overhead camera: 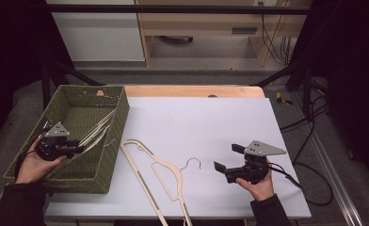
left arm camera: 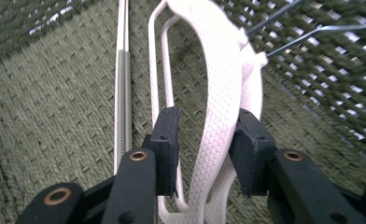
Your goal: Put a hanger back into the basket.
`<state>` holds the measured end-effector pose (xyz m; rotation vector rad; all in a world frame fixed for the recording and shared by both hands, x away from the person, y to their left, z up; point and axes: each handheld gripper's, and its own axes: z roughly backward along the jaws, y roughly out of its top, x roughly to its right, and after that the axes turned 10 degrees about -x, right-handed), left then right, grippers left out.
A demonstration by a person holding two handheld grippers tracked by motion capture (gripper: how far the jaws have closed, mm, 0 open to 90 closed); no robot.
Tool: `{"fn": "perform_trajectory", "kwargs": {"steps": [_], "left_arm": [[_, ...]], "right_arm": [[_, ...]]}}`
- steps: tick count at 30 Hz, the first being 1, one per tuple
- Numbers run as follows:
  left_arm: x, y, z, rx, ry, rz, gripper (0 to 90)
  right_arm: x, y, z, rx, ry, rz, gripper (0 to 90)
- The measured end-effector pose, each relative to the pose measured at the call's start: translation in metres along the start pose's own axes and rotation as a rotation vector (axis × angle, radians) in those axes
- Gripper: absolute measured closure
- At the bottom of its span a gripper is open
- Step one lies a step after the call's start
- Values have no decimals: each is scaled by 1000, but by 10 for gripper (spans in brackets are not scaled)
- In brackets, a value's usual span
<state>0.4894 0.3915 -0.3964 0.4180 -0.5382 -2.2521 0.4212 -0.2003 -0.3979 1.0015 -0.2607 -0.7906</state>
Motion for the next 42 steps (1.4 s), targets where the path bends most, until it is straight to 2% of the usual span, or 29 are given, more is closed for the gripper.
{"fn": "perform_trajectory", "kwargs": {"steps": [4,6,10,16,17,20,21,24,27,29,32,34,37,42], "left_arm": [[4,1,6,28,4,-14,611],[6,3,12,64,5,-11,597],[9,7,27,131,31,-8,570],[21,11,48,310,81,-1,456],[23,11,51,342,97,2,453],[30,13,56,432,103,16,454],[33,14,58,439,101,29,438],[44,18,63,460,51,85,402],[57,23,67,486,10,111,407],[68,28,68,498,-3,115,398],[85,36,66,511,-20,98,351],[97,41,63,521,-44,104,321],[111,49,58,525,-77,107,268],[132,61,47,506,-118,76,184]], "right_arm": [[0,0,0,1,-2,-5,52],[0,0,0,3,-1,-4,52],[0,0,1,7,-1,-3,52],[0,0,1,10,2,-3,51],[0,0,1,11,3,-3,50],[-1,0,1,15,4,-8,49],[0,0,1,17,4,-7,48],[-1,1,2,18,5,-14,43],[0,1,2,18,12,-19,39],[0,1,2,27,10,-17,37],[0,1,3,37,5,-25,36],[0,1,5,44,6,-22,35],[1,1,6,50,6,-19,33],[0,0,5,50,4,-22,26]]}}
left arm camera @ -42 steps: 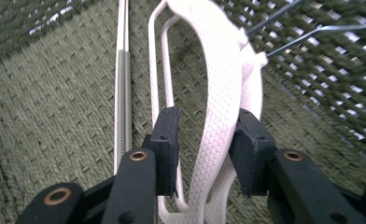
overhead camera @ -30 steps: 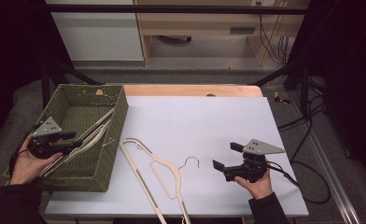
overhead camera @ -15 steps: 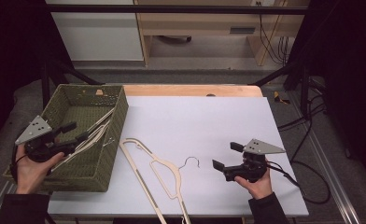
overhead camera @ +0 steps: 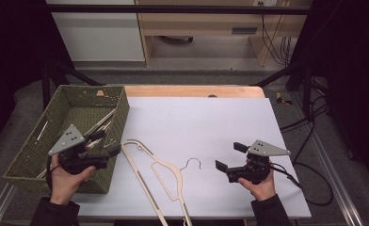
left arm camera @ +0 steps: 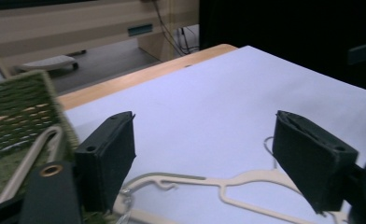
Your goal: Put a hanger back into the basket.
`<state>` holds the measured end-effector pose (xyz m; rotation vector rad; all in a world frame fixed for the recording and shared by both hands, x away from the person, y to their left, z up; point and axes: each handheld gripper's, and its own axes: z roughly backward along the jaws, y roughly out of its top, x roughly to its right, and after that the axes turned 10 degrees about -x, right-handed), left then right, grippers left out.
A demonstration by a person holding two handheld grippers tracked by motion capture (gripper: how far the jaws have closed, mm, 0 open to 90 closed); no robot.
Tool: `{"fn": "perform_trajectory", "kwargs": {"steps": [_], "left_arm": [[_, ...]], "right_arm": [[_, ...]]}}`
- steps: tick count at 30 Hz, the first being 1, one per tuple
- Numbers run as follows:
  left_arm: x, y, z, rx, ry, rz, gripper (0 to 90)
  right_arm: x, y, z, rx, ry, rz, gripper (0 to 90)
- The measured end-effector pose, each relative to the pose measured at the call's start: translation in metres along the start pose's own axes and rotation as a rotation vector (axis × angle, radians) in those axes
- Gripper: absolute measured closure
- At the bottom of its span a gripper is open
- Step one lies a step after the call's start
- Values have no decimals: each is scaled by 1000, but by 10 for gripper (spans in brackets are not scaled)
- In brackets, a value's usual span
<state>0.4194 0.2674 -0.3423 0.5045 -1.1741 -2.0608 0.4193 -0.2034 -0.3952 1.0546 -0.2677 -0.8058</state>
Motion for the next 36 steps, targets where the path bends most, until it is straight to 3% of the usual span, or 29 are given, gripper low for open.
{"fn": "perform_trajectory", "kwargs": {"steps": [4,18,31,36], "left_arm": [[16,1,-15,-26,-32,-40,128],[63,9,-77,-128,-104,-127,89],[86,2,-135,-275,-137,-170,125],[92,-6,-157,-330,-151,-157,174]], "right_arm": [[0,0,0,-4,-3,4,27],[4,-5,1,-1,2,-9,34],[2,-9,2,-4,8,1,26],[2,-10,2,-9,2,1,25]]}}
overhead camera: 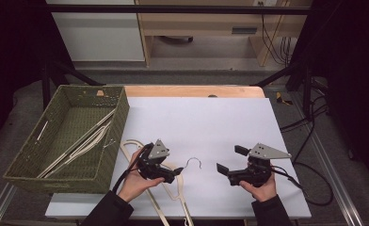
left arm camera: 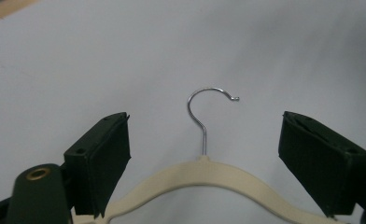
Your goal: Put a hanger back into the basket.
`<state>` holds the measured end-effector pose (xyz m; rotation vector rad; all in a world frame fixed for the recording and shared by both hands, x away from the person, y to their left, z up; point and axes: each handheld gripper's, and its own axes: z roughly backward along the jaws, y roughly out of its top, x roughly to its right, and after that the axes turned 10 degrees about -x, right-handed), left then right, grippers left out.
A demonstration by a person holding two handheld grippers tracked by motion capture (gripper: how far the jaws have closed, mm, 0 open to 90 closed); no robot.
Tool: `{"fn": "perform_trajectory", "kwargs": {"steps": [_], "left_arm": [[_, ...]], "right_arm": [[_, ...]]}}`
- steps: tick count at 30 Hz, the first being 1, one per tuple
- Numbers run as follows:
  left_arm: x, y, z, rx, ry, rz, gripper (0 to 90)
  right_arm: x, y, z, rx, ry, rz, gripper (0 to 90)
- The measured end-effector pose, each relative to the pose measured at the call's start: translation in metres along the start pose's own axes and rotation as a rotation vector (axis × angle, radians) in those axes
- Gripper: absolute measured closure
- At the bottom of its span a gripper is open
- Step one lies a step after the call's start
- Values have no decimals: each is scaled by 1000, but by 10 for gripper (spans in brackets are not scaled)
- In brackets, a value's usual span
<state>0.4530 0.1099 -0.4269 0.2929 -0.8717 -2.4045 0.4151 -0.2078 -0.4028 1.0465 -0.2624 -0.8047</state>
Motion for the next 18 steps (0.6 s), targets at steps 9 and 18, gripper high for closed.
{"fn": "perform_trajectory", "kwargs": {"steps": [9,18], "left_arm": [[2,3,-35,-74,-17,16,316],[1,1,-56,-130,-7,15,544]], "right_arm": [[0,-1,-1,-9,5,2,26],[0,-1,-4,-22,10,4,27]]}}
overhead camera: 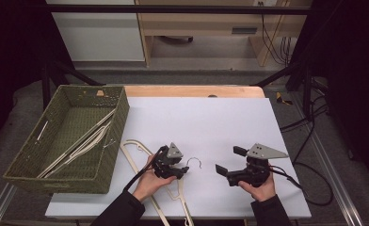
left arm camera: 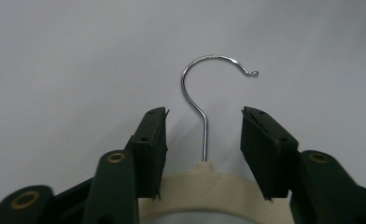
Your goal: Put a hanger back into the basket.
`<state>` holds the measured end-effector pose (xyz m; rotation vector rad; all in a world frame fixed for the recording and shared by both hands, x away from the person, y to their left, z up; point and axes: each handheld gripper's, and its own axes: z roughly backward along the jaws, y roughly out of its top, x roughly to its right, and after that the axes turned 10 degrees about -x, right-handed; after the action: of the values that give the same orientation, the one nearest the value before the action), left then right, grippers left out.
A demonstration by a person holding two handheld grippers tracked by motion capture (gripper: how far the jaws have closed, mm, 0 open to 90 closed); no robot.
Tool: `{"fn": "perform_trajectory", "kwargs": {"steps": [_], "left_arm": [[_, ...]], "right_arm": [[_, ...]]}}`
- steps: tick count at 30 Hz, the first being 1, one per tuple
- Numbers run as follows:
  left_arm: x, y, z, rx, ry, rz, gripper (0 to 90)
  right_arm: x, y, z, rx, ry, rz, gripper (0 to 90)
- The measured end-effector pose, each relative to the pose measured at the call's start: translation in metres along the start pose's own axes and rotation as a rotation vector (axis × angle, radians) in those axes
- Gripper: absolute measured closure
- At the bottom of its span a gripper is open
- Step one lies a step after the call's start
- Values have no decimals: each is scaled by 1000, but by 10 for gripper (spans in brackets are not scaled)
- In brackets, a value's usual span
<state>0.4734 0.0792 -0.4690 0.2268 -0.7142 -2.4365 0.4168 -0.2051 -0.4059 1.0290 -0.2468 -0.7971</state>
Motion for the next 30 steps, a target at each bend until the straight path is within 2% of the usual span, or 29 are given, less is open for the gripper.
{"fn": "perform_trajectory", "kwargs": {"steps": [2,4,6,9,15,17,19,30], "left_arm": [[0,0,-4,-16,2,-10,606],[2,0,-4,-9,11,-15,641],[2,0,-4,-14,12,-33,714],[3,1,-4,-19,8,-45,762],[0,2,-5,-25,-20,-16,807],[-1,3,-5,-29,-14,-16,841],[-1,3,-6,-31,-16,2,865],[-1,3,-5,-28,-5,-21,889]], "right_arm": [[0,0,0,-1,1,-2,27],[0,0,0,1,4,-3,28],[0,0,0,0,7,-5,29],[0,0,-1,-3,3,-2,29],[0,1,-2,-4,14,-7,30],[0,1,-1,-1,16,-9,30],[-1,1,-2,-2,18,-10,30],[-7,-2,-16,-41,54,-6,37]]}}
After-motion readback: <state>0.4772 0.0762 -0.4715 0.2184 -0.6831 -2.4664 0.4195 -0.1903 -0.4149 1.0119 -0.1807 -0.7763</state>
